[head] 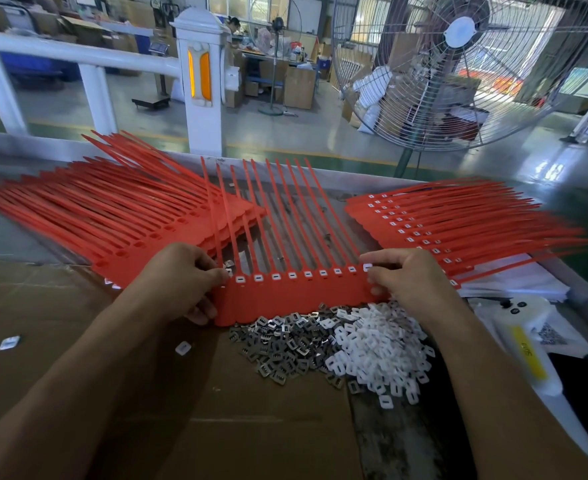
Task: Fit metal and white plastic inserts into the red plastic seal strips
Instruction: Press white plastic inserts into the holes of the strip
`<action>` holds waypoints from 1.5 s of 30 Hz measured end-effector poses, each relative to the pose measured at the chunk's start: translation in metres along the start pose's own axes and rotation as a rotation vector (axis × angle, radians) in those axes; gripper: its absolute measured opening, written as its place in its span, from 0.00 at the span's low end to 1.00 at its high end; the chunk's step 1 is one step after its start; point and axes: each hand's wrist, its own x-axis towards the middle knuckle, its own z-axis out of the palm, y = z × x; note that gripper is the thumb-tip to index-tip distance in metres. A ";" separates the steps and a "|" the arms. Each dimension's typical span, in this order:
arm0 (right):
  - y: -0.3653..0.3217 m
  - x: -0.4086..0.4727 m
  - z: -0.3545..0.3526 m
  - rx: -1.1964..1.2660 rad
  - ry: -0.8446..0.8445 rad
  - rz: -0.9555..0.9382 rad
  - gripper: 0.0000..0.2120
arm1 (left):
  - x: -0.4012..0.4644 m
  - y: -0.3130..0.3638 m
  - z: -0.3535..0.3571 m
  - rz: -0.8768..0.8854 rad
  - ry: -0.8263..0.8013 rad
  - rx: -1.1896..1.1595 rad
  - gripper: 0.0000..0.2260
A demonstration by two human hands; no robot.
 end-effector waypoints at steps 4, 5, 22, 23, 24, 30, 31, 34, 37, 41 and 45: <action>0.004 0.005 0.001 -0.054 0.058 -0.026 0.09 | 0.001 -0.001 -0.001 0.004 0.009 -0.008 0.05; 0.004 0.006 0.001 -0.059 0.069 -0.023 0.09 | 0.001 -0.001 -0.001 0.005 0.012 -0.010 0.04; 0.001 0.011 0.008 -0.199 0.102 -0.074 0.08 | 0.006 -0.004 -0.007 -0.044 0.018 0.016 0.06; 0.002 0.011 0.008 -0.213 0.104 -0.088 0.08 | 0.006 -0.004 -0.007 -0.044 0.018 0.014 0.06; 0.002 0.011 0.009 -0.219 0.107 -0.103 0.08 | 0.006 -0.004 -0.007 -0.043 0.018 0.013 0.06; 0.003 0.013 0.011 -0.268 0.126 -0.146 0.09 | 0.005 -0.004 -0.007 -0.025 0.018 0.047 0.06; 0.004 0.014 0.012 -0.274 0.136 -0.137 0.10 | 0.005 -0.005 -0.007 -0.018 0.020 0.053 0.06; 0.005 0.016 0.015 -0.244 0.156 -0.097 0.09 | 0.004 -0.004 -0.007 -0.010 0.020 0.062 0.05; 0.004 0.019 0.017 -0.263 0.164 -0.063 0.08 | 0.004 -0.003 -0.006 -0.014 0.022 0.063 0.05; 0.001 0.021 0.020 -0.345 0.153 -0.029 0.09 | 0.004 -0.004 -0.006 -0.019 0.020 0.063 0.06; -0.001 0.022 0.018 -0.382 0.138 -0.005 0.09 | 0.004 -0.003 -0.006 -0.022 0.023 0.062 0.05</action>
